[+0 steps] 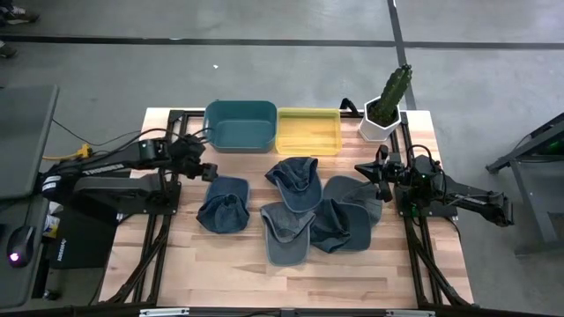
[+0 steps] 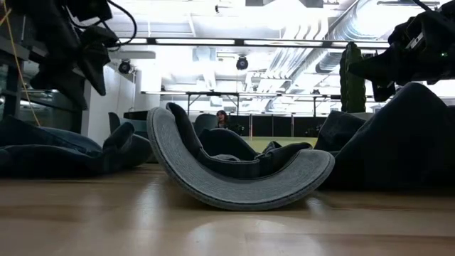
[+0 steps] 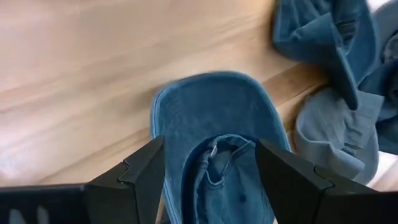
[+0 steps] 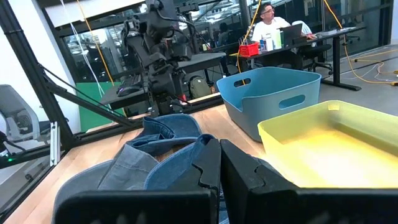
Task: Pick & Place hat
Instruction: Put the left blue cap into the blue bin
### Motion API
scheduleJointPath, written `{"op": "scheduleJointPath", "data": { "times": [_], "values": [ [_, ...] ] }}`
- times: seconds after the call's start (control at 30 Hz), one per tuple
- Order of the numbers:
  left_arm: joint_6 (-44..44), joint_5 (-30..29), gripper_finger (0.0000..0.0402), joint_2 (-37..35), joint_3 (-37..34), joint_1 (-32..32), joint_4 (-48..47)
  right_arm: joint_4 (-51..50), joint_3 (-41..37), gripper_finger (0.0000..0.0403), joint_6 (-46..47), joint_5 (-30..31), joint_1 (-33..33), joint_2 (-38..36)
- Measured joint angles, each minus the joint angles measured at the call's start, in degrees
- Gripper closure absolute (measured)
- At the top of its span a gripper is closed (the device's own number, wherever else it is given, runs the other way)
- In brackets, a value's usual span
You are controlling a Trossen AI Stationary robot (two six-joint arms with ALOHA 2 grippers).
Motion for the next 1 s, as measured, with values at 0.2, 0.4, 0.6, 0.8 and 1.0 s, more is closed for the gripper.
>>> {"op": "scheduleJointPath", "data": {
  "times": [0.2,0.4,0.6,0.8,1.0],
  "values": [
    [-1.8,1.8,0.0176,5.8,0.0,0.0,-0.1,0.0,0.0,0.0402,0.0,0.0,0.0,0.0],
    [0.1,2.1,0.0176,10.3,0.0,0.0,-2.0,0.0,0.0,0.0402,0.0,0.0,0.0,0.0],
    [2.4,2.1,0.017,10.6,0.0,0.0,-4.3,0.0,0.0,0.0402,0.0,0.0,0.0,0.0],
    [5.2,1.6,0.012,10.6,0.0,0.0,-4.4,0.0,0.0,0.0402,0.0,0.0,0.0,0.0],
    [3.7,4.6,0.0091,12.7,-0.9,0.0,-2.7,0.0,0.0,0.0402,0.0,0.0,0.0,0.0]
  ]
}}
